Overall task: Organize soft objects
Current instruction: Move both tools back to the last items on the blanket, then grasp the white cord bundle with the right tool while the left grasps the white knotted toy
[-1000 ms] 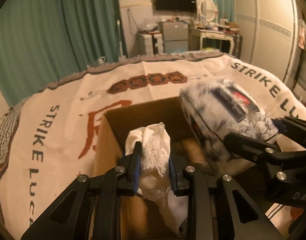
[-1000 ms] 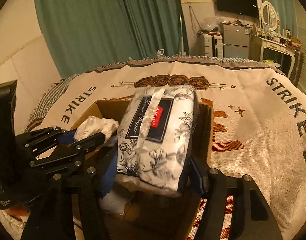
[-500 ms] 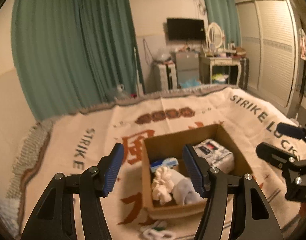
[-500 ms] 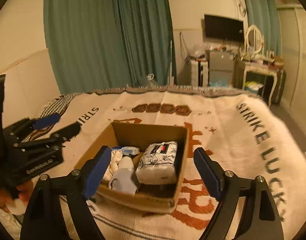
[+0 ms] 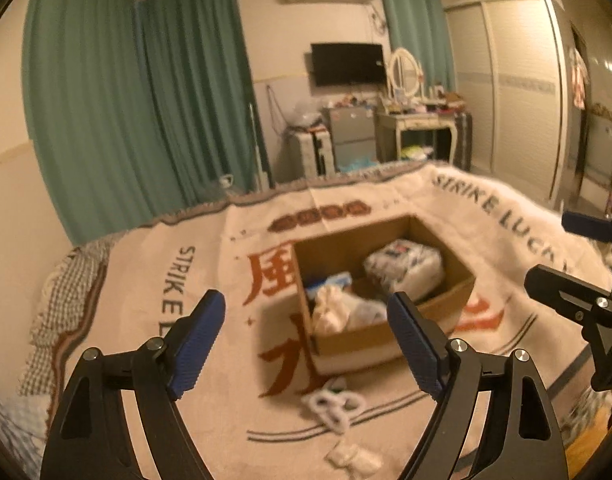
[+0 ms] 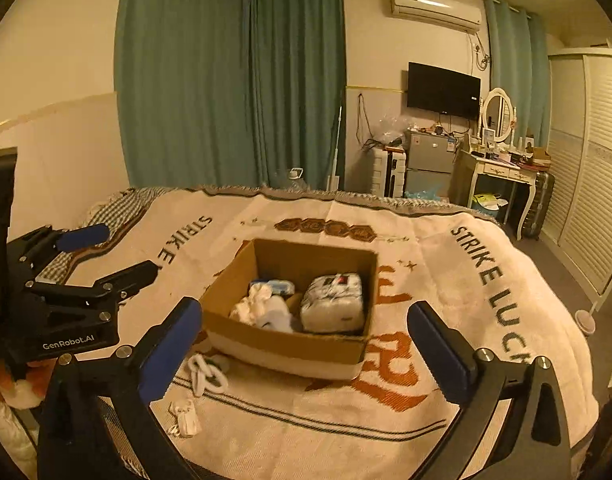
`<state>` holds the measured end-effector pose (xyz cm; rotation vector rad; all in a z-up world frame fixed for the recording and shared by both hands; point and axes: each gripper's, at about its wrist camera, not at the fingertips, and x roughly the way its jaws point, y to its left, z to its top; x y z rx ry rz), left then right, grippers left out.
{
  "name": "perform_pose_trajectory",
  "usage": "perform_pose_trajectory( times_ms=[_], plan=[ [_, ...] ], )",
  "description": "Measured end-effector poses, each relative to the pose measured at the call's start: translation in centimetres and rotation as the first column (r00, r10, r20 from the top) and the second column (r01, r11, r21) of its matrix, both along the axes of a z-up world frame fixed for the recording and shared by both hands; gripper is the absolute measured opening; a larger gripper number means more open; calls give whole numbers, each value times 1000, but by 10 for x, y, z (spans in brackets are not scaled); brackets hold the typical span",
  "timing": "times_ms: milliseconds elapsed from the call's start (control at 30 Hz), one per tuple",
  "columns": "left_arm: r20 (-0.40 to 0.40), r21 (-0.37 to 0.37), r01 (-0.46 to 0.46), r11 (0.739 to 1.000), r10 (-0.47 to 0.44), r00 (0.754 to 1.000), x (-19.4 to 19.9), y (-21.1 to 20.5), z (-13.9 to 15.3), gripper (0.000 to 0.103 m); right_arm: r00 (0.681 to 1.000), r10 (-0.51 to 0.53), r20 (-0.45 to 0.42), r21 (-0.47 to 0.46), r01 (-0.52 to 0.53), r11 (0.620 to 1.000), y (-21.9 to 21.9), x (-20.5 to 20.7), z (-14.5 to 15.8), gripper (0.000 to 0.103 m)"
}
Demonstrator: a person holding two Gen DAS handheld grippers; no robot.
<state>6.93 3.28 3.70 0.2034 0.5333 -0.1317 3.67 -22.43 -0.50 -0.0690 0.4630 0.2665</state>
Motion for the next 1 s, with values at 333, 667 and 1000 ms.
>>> perform_pose_trajectory(
  times_ms=[333,667,1000],
  plan=[
    [-163,52,31,998,-22,986,29,37,-65,84,975,71,-208,-10,-75,997,62,38,-102,103],
    [-303,98,87,991,-54,952,33,61,-125,84,873,215,-438,15,-232,973,118,51,-199,79],
    [-341,77,74,994,-44,939,34,62,-135,84,803,328,-497,85,-332,940,133,40,-218,38]
  ],
)
